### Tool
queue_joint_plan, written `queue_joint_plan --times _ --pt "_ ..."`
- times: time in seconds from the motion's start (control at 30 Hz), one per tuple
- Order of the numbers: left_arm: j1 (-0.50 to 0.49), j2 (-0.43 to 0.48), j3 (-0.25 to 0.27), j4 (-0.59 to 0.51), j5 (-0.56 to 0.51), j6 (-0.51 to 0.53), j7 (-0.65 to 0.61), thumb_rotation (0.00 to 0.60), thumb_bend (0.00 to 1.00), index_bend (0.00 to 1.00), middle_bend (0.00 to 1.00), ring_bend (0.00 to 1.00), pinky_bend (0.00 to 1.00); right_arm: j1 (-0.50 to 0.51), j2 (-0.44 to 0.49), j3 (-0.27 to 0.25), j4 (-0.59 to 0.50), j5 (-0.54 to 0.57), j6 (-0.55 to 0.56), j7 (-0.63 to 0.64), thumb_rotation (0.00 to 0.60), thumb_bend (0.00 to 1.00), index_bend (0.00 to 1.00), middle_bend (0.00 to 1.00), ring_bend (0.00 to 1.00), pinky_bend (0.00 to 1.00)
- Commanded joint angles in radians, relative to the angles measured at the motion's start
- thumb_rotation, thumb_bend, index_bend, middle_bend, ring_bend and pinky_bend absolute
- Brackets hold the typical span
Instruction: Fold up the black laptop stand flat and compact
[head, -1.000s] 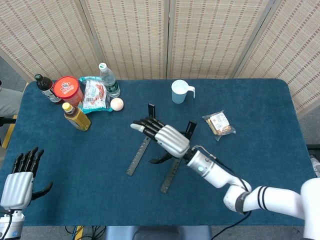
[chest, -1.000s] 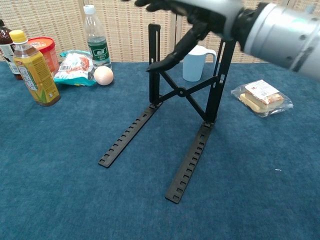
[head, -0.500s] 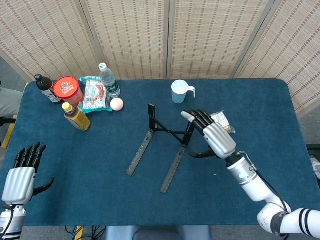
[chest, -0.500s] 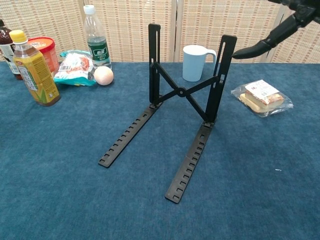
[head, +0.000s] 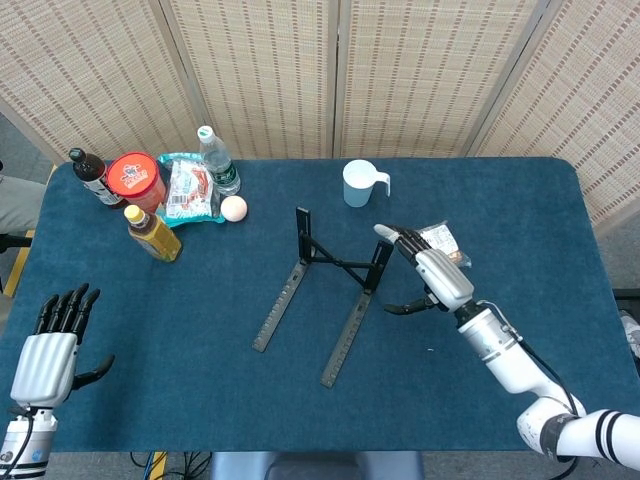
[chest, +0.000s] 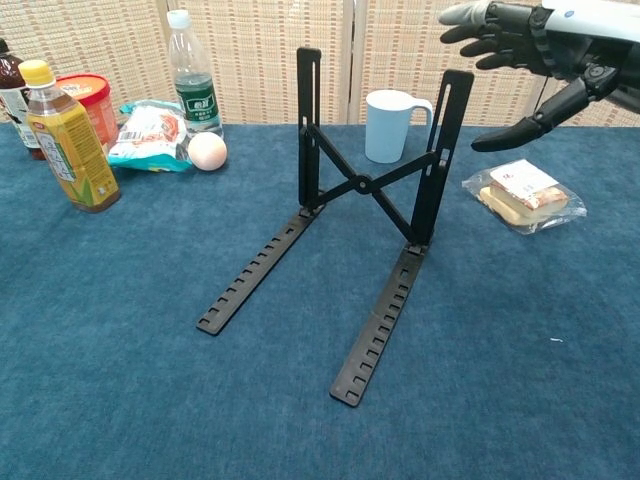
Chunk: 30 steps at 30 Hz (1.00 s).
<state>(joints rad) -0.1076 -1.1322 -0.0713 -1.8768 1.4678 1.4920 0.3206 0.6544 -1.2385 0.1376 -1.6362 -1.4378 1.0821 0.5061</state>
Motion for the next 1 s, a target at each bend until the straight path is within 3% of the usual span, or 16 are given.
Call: queue_joint_plan --times 0.03,0.2,0.4,0.6,0.83,1.0 --pt "0.001 0.0 0.002 -0.002 0.0 0.001 0.001 0.6 0.18 0.0 0.0 0.0 0.0 0.017 -0.029 0.005 0.055 -0.022 -0.038 0.125 0.6 0.0 0.0 0.07 0.0 0.0" --pt "0.002 0.001 0.004 -0.005 0.001 0.004 0.006 0.6 0.18 0.0 0.0 0.0 0.0 0.034 -0.036 -0.006 0.098 -0.084 -0.055 0.311 0.6 0.0 0.0 0.07 0.0 0.0" --pt "0.002 0.001 0.005 -0.005 -0.007 0.004 0.011 0.6 0.18 0.0 0.0 0.0 0.0 0.047 0.001 -0.067 0.115 -0.224 -0.024 0.554 0.6 0.0 0.0 0.07 0.0 0.0" --pt "-0.003 0.002 0.001 -0.005 -0.009 0.001 0.017 0.6 0.18 0.0 0.0 0.0 0.0 0.054 0.045 -0.131 0.088 -0.325 0.023 0.666 0.6 0.0 0.0 0.07 0.0 0.0" --pt "-0.03 0.036 -0.027 -0.013 -0.022 -0.019 0.003 0.6 0.18 0.0 0.0 0.0 0.0 0.05 0.096 -0.171 0.042 -0.398 0.102 0.661 0.6 0.0 0.0 0.07 0.0 0.0" --pt "-0.081 0.06 -0.069 0.003 -0.02 -0.06 -0.036 0.6 0.18 0.0 0.0 0.0 0.0 0.055 0.138 -0.171 0.017 -0.394 0.091 0.543 0.6 0.0 0.0 0.07 0.0 0.0"
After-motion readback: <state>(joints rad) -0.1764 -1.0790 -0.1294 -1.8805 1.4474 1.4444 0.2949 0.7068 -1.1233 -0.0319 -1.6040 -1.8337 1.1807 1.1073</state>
